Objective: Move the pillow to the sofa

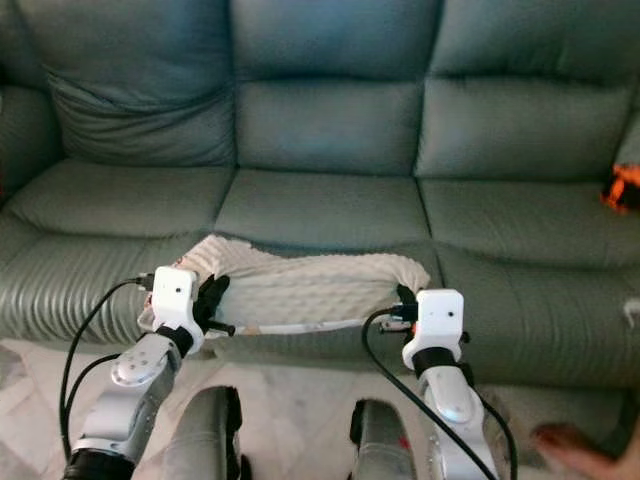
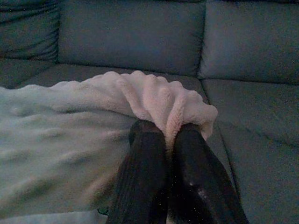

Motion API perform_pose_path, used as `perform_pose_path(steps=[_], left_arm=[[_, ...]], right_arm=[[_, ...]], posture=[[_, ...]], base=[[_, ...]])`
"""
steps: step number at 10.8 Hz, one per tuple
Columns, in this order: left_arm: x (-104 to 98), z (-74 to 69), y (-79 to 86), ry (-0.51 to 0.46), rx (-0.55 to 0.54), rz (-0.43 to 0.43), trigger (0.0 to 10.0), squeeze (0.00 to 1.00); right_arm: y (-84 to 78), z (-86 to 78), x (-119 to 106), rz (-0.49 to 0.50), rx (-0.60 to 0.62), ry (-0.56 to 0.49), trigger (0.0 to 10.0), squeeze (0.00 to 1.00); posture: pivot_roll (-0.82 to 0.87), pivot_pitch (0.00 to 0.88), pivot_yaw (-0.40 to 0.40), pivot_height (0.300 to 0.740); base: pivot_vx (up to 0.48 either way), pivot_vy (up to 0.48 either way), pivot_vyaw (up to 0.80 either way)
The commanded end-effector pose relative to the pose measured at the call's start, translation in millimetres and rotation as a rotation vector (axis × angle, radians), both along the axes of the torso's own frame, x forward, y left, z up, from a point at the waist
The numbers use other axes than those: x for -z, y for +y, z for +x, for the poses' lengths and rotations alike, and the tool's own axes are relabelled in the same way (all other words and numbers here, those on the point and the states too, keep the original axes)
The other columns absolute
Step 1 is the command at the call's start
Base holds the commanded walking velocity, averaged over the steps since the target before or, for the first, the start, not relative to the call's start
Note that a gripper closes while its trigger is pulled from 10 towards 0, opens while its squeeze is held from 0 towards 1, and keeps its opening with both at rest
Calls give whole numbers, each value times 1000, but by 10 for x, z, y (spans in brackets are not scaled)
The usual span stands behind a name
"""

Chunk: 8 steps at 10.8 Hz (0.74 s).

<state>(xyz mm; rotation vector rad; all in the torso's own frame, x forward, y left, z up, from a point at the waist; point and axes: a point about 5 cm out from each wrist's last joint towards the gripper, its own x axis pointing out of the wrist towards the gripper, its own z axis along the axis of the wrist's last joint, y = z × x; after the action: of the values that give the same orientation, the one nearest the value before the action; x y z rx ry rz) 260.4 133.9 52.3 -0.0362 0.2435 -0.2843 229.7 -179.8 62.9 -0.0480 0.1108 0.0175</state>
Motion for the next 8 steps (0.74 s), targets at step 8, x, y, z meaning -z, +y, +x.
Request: perform_pose_path(steps=[8], left_arm=[[-25, 1, -56, 2, 34, 11, 10000, 0]], right_arm=[[-21, 23, -12, -2, 13, -8, 10000, 0]], posture=[[-36, 0, 17, 627]], base=[[229, 0, 0]])
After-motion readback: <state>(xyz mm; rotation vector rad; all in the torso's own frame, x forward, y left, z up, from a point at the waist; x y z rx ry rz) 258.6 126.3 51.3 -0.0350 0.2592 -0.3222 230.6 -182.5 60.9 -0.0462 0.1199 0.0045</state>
